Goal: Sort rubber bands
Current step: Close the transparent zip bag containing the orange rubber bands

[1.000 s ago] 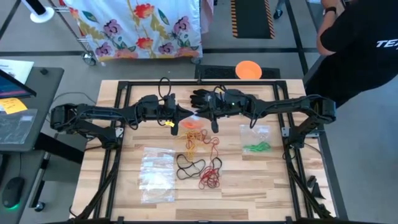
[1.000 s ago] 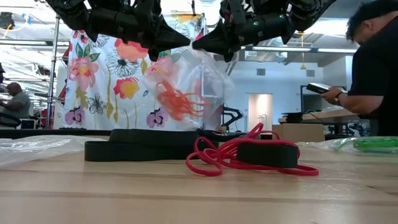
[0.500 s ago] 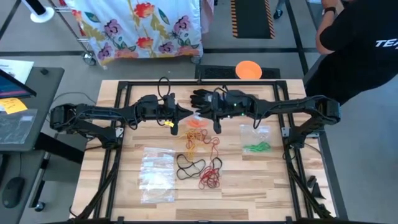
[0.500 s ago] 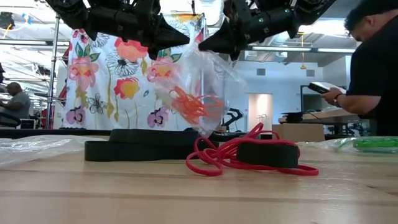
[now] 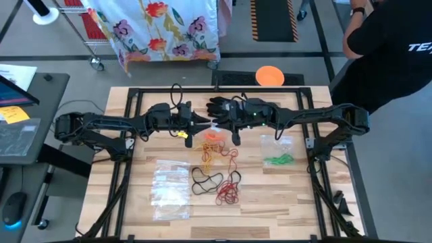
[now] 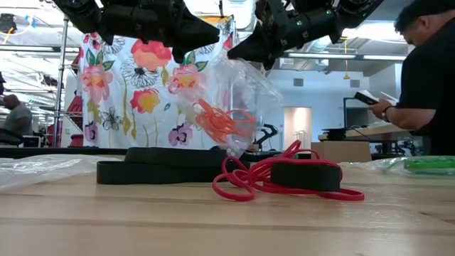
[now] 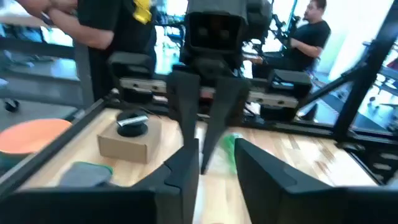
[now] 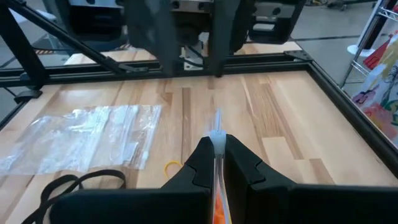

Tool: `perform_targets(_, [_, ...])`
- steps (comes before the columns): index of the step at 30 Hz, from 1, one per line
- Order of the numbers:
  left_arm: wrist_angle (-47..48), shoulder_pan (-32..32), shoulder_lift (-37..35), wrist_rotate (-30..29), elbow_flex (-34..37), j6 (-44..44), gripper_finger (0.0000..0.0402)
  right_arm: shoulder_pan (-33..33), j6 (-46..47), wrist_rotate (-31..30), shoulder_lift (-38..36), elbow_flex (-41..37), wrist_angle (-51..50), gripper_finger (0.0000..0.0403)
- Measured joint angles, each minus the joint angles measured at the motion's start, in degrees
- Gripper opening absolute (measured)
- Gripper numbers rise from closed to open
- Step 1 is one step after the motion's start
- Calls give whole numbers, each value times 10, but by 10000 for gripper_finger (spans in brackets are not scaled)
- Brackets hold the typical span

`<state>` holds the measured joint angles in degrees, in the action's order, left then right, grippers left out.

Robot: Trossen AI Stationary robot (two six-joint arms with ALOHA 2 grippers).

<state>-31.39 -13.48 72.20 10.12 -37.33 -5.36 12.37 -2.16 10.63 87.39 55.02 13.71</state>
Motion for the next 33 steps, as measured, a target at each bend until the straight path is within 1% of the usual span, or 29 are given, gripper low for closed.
perform_targets(2, [32, -1, 0, 13, -14, 10, 114, 0, 0, 0, 0, 0, -1, 15])
perform_targets(4, [57, 1, 10, 14, -34, 20, 119, 0, 0, 0, 0, 1, -4, 15])
perform_targets(9, [110, 3, 47, 11, -84, 45, 120, -5, 2, 0, 0, 1, -22, 15])
perform_targets(11, [150, 3, 63, 1, -99, 47, 120, -11, 2, 0, 0, 1, -22, 15])
perform_targets(13, [172, 2, 72, -5, -109, 52, 120, -16, -6, -3, 0, 1, -29, 15])
perform_targets(18, [169, 2, 73, -9, -116, 51, 120, -19, -10, -3, 0, 1, -35, 15])
perform_targets(31, [221, 4, 62, -2, -118, 41, 120, -19, -24, -3, 0, 1, -46, 15])
perform_targets(33, [217, 4, 61, -2, -118, 40, 120, -18, -24, -3, 0, 1, -45, 15])
